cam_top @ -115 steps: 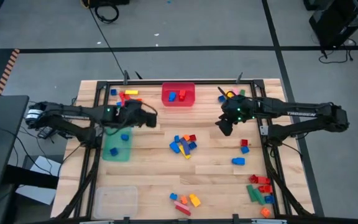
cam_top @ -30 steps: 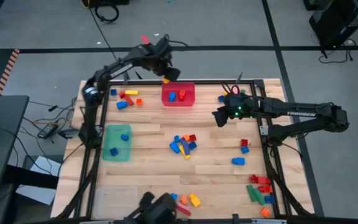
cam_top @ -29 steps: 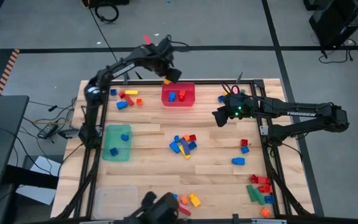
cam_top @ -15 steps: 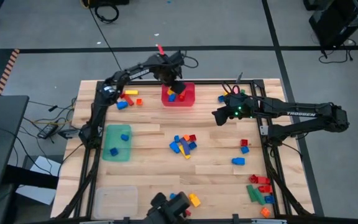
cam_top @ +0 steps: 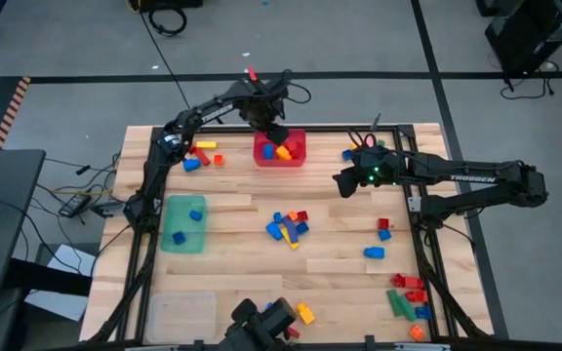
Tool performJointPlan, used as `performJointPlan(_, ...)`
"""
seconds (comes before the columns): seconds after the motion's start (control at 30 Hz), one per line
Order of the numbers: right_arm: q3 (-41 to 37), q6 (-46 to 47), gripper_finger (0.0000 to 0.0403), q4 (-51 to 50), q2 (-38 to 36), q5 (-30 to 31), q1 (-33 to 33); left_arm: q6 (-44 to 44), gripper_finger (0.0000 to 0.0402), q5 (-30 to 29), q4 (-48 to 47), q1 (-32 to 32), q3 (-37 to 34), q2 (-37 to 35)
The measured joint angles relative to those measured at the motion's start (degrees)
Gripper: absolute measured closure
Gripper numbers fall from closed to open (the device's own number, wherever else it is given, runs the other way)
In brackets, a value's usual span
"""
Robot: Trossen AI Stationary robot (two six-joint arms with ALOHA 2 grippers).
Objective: Sort blocks by size
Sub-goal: Put the yellow 1 studded building block into the red bin
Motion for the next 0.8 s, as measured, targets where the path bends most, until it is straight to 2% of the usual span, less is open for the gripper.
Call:
performJointPlan(0.17, 0.0, -5.3, 0.0192, 2.1, 0.0, 1.8, -0.6, 3.6, 0.0193, -3.0, -2.0, -1.2, 6.8, -1.0)
performJointPlan(0.37, 0.0, -7.1, 0.0190, 7.0, 0.0, 3.1, -3.0, 8.0, 0.0193, -5.6, 1.2, -4.0, 6.0, -6.2)
performJointPlan(0.6, 0.5, -11.4, 0.0174, 7.7, 0.0, 2.3, -7.0, 7.4, 0.0193, -5.6, 7.8, -5.1, -2.1, -11.1)
performJointPlan(0.8, 6.1, -14.2, 0.0157, 5.9, 1.8, 1.2, -11.2, 4.6, 0.0193, -5.3, 18.0, -5.3, -18.6, -18.5)
